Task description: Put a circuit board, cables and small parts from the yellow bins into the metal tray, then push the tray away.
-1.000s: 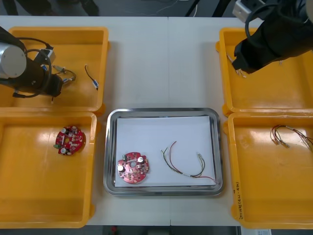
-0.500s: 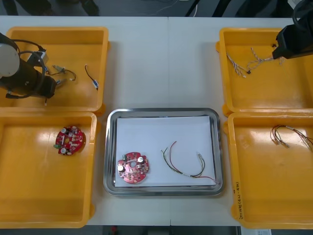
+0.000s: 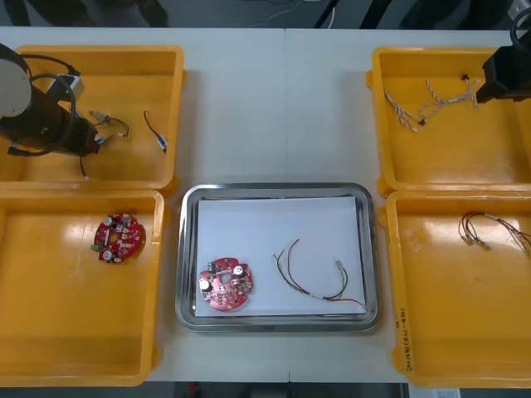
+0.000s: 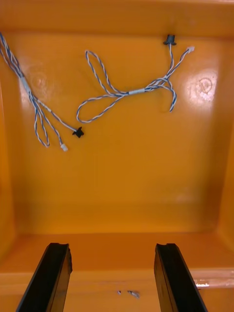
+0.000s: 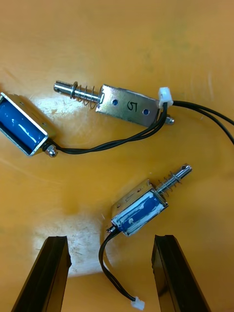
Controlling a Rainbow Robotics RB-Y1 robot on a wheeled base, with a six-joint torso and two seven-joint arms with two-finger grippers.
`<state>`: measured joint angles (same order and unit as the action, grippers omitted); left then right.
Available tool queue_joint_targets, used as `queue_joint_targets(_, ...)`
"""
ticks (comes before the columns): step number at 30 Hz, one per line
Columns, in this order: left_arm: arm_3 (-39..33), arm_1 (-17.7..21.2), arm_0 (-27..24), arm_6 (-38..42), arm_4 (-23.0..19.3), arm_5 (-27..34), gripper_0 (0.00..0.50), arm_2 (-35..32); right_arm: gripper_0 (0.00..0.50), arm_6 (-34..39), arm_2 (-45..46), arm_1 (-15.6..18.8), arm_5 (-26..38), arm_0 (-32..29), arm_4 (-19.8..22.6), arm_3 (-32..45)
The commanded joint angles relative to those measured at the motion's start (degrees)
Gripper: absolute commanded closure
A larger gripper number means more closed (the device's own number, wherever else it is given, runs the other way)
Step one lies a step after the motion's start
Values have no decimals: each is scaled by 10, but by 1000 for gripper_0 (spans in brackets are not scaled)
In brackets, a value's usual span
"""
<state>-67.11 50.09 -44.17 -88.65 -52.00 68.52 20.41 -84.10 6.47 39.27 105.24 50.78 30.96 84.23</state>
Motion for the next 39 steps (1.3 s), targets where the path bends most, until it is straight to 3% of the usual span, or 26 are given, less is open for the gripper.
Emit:
queue_joint_targets(1, -1, 27, -37, -57, -8, 21, 0, -16, 0, -1, 21, 23, -42, 51, -14, -46)
queue_joint_targets(18, 29, 24, -110, -54, -11, 153, 0, -50, 0, -19, 39, 23, -175, 121, -48, -215)
queue_joint_targets(29, 141, -23, -166, -69, 10, 152, 0, -50, 0, -35, 39, 23, -246, 179, -66, -344)
queue_joint_targets(39, 192, -61, -177, -79, 26, 107, 0, -34, 0, -47, 40, 23, -314, 221, -84, -446)
